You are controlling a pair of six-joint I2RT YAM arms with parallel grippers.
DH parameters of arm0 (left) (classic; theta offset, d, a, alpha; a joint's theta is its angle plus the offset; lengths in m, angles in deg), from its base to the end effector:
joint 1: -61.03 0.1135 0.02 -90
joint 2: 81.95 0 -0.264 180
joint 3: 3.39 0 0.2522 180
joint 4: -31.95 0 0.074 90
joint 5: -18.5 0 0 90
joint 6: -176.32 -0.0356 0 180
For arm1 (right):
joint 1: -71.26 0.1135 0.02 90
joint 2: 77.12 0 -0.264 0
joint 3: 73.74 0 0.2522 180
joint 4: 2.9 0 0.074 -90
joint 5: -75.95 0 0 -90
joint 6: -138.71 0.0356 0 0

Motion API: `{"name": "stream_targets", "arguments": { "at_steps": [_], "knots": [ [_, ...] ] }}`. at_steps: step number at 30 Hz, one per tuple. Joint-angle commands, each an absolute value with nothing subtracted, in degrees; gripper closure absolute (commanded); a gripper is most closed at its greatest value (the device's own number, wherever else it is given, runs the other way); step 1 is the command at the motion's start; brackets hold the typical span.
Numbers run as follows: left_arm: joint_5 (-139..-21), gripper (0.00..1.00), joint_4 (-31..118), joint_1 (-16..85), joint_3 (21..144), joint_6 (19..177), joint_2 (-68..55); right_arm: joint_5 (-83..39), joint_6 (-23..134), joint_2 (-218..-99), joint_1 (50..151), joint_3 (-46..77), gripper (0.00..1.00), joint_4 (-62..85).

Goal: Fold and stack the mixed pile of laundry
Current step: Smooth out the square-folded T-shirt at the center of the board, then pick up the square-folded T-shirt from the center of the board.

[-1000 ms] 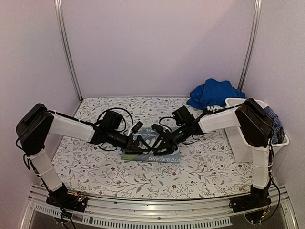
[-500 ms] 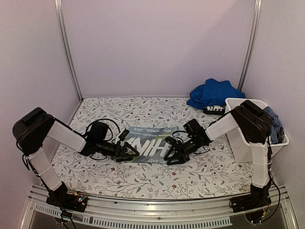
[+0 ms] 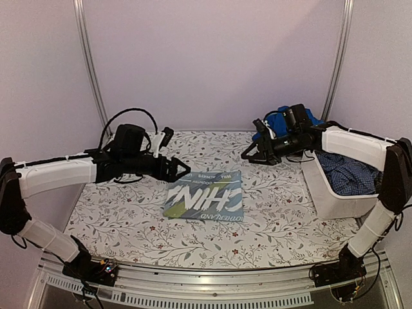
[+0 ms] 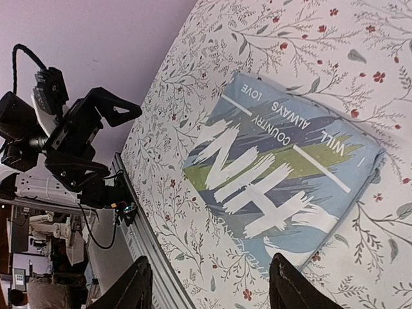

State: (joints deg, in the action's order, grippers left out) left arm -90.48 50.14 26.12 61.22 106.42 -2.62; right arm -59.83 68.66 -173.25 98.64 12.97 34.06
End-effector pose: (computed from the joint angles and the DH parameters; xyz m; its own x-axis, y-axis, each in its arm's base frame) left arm 0.2438 -0.1843 0.2504 -0.6813 0.0792 -0.7277 0.5654 0.6883 -0.4545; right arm 0.3125 0.1906 0.2632 -0.8635 -0.1792 -0.4715 -0.4948 0.4820 0.7231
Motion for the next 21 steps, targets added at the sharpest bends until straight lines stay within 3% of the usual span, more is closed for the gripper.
{"name": "stream_targets", "arguments": {
  "at_steps": [1,4,7,12,21],
  "knots": [
    [-77.4,0.0,57.8,17.1,66.8,94.0,2.0,-51.7,67.5,-167.1,94.2,12.6,0.37,39.2],
    [-72.2,0.0,58.5,10.6,71.5,88.2,8.1,-50.0,69.6,-164.1,91.7,10.4,0.34,37.1],
    [-68.1,0.01,59.9,5.2,76.4,83.2,14.5,-46.9,73.4,-159.4,90.6,8.0,0.24,34.4],
    [-68.1,0.14,59.9,-1.5,82.1,77.3,23.7,-47.3,78.9,-154.7,88.9,1.7,0.02,31.2],
    [-71.1,0.44,60.0,-5.7,88.0,70.0,35.4,-51.6,85.1,-149.7,87.7,-8.2,0.01,27.3]
  ]
}}
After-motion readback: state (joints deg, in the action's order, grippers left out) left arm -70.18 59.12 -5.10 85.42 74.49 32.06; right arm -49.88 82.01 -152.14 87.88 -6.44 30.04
